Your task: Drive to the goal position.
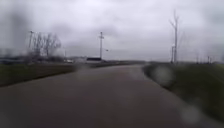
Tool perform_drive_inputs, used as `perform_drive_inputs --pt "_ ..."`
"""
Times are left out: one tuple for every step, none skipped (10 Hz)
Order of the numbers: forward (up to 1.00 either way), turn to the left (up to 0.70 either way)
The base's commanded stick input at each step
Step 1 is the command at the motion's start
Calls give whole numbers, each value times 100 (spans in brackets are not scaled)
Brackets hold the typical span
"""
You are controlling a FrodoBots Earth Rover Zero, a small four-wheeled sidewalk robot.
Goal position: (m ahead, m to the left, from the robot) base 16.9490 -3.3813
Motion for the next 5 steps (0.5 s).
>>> perform_drive_inputs --pt "36 -1" --pt "30 -1" --pt "30 -1" --pt "30 -1" --pt "30 -1"
